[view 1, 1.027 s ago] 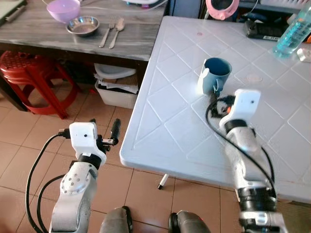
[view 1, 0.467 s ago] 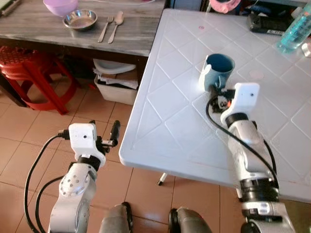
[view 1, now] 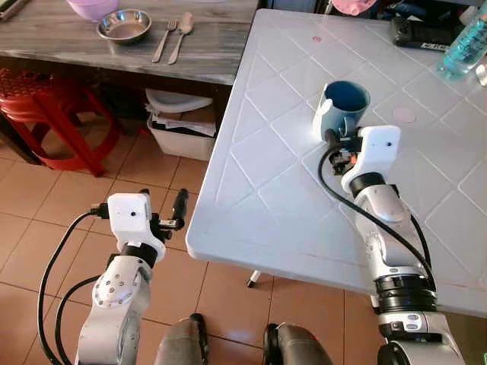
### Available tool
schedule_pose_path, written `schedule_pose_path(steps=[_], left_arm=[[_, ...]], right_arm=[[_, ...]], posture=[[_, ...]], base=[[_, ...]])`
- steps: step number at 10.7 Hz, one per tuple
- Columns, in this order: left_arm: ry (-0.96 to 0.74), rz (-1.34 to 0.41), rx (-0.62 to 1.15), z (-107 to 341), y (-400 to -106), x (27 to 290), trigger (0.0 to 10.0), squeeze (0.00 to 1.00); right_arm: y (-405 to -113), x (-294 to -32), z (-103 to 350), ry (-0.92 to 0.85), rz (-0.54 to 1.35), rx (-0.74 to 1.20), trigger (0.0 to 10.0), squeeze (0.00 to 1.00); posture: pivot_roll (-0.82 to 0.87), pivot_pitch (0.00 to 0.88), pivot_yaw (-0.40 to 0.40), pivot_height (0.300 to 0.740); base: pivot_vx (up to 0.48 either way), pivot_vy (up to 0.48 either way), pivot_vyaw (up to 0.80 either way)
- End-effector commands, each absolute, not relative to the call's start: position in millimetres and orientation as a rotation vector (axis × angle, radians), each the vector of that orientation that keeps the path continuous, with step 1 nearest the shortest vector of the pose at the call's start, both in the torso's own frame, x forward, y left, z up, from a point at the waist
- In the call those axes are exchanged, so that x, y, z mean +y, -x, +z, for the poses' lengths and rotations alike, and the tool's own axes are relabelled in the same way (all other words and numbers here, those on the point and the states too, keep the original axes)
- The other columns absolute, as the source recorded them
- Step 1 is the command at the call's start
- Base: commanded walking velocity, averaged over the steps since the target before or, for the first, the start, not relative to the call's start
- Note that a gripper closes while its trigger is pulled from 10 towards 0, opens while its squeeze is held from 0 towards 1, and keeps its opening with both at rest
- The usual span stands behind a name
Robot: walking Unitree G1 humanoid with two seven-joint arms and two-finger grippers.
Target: Setting the table
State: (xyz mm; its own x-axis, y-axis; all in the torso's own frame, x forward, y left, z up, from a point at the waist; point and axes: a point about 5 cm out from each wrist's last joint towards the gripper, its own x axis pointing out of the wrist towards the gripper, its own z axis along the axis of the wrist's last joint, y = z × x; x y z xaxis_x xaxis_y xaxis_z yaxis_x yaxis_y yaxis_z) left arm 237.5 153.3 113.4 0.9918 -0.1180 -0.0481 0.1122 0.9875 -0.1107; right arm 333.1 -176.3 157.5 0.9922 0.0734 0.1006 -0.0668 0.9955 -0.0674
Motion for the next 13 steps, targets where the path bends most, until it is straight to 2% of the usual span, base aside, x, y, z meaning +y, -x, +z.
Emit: schedule_pose_path(steps=[1, 7, 9, 10, 11, 12, 13], left_arm=[[0.094, -0.114, 0.058, 114.2, -235.7, 153.9, 10.0, 0.00], [0.123, -0.076, 0.057, 113.2, -239.9, 153.6, 10.0, 0.00], [0.115, -0.089, 0.052, 113.6, -240.4, 152.2, 10.0, 0.00], [0.105, -0.103, 0.033, 115.3, -242.8, 150.9, 10.0, 0.00], [0.101, -0.110, 0.026, 116.5, -245.3, 149.2, 10.0, 0.00], [0.103, -0.126, 0.011, 118.6, -249.3, 145.7, 10.0, 0.00], [0.100, -0.142, 0.002, 119.1, -252.1, 143.6, 10.0, 0.00]], right_arm=[[-331.9, -176.3, 159.0, 0.069, 0.073, -0.113, 0.0, 0.00], [-329.3, -174.2, 161.7, 0.089, 0.072, -0.145, 0.0, 0.00], [-319.9, -164.7, 166.9, 0.058, 0.084, -0.196, 0.0, 0.00], [-312.1, -158.7, 164.9, 0.052, 0.081, -0.204, 3.0, 0.00], [-308.1, -155.4, 162.3, 0.049, 0.084, -0.205, 3.1, 0.00], [-306.4, -153.8, 159.7, 0.059, 0.079, -0.195, 10.0, 0.00], [-307.4, -153.9, 160.8, 0.057, 0.075, -0.194, 10.0, 0.00]], posture=[[0.03, 0.207, 0.019, 0.740], [0.02, 0.200, 0.010, 0.740], [0.02, 0.193, 0.011, 0.740], [0.01, 0.186, 0.009, 0.740], [0.01, 0.181, 0.010, 0.740], [0.00, 0.163, 0.008, 0.740], [0.00, 0.153, 0.002, 0.740]], base=[[0.000, 0.000, 0.00], [0.000, 0.000, 0.00], [0.000, 0.409, 0.00], [0.000, 0.476, 0.00], [0.000, 0.469, 0.00], [0.000, 0.446, 0.00], [0.000, 0.420, 0.00]])
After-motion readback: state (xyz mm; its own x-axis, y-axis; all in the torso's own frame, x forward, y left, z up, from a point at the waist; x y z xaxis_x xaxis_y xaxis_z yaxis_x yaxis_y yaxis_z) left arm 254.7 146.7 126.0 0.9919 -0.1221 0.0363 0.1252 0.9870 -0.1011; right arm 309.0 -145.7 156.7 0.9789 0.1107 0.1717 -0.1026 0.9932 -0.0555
